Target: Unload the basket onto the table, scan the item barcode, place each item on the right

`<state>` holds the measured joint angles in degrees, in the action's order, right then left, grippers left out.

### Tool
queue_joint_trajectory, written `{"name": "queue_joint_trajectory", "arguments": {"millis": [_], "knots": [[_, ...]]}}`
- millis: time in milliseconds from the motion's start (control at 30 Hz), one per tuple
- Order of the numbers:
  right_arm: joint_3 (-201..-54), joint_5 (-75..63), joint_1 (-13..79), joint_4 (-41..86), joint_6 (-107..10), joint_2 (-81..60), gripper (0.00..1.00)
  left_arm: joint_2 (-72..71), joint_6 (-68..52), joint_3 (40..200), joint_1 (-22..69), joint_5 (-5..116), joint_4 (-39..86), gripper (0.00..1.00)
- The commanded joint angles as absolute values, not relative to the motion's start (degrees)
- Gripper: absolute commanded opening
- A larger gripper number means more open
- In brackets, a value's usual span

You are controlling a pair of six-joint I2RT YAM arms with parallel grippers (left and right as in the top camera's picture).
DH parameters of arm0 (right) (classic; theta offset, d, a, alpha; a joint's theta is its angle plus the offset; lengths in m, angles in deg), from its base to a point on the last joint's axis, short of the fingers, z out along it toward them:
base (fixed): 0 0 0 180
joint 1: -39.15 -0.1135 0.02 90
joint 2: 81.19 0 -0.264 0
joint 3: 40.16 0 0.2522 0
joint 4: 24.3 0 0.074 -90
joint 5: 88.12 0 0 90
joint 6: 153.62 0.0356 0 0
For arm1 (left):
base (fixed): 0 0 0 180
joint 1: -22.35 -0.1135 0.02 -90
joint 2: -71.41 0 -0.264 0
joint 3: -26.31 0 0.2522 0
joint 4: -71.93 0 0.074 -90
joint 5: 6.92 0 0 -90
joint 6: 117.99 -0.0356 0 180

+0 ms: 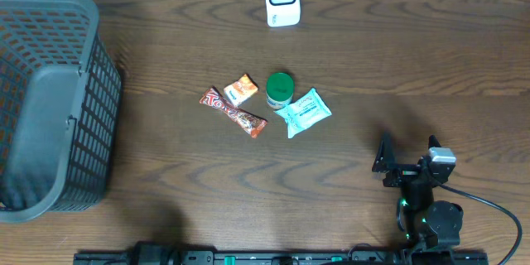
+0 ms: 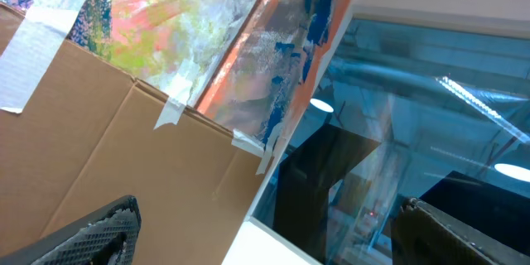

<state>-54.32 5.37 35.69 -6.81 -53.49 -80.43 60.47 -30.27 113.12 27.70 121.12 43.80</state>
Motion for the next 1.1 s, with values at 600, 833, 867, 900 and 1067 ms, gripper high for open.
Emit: {"name": "queue_joint_trajectory", "arguments": {"millis": [600, 833, 867, 900, 1067], "knots": [[-54.6, -6.8, 35.4, -7.9, -57.1, -80.1, 0.99, 60.7, -20.5, 96.6, 27.5, 116.5, 46.4, 0.98], [-62.5, -16.6, 35.4, -4.6, -58.6, -79.1, 0.99, 60.7, -26.1, 93.0, 27.5, 94.8, 39.7, 0.98], [-64.4, -16.8, 35.4, -3.2, -58.6, -78.4, 0.99, 60.7, -26.1, 92.9, 27.5, 93.7, 38.2, 0.98], [-66.8, -17.1, 35.4, -1.4, -58.7, -77.2, 0.99, 60.7, -26.0, 92.9, 27.5, 92.9, 36.2, 0.98], [-80.0, -19.6, 35.3, 7.4, -60.0, -66.3, 0.99, 60.7, -26.0, 92.9, 27.5, 92.7, 27.1, 0.98]]}}
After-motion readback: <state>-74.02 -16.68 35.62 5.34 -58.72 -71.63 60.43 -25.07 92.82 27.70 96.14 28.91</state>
